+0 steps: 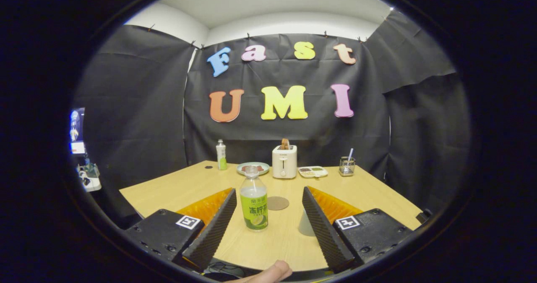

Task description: Take the bottle from table, then pour the juice into the cup, finally place the bottle on the coaster

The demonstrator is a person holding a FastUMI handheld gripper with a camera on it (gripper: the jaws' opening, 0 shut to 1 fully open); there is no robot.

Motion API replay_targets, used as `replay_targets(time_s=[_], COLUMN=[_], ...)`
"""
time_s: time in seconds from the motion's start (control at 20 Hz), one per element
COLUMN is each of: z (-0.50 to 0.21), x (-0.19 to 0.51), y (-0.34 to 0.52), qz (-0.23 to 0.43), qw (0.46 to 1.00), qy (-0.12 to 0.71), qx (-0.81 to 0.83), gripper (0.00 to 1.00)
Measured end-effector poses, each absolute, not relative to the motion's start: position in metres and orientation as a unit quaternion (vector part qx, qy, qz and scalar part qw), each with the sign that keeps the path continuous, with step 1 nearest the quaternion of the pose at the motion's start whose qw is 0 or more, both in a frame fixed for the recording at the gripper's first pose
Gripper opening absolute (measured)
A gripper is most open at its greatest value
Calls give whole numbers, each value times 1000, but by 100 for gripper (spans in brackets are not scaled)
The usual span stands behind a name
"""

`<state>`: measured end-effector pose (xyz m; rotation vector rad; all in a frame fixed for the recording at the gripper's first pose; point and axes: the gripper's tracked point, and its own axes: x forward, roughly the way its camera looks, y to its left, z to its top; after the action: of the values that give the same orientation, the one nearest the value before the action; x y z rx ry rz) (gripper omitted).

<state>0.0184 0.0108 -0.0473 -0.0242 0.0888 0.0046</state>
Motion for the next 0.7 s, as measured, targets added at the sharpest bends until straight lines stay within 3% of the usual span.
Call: replay_targets(time_s=[0.7], z=[-109], x=[102], y=[50], qz=[-13], qw=[998], qy=[56], qx=[-12], gripper=[100])
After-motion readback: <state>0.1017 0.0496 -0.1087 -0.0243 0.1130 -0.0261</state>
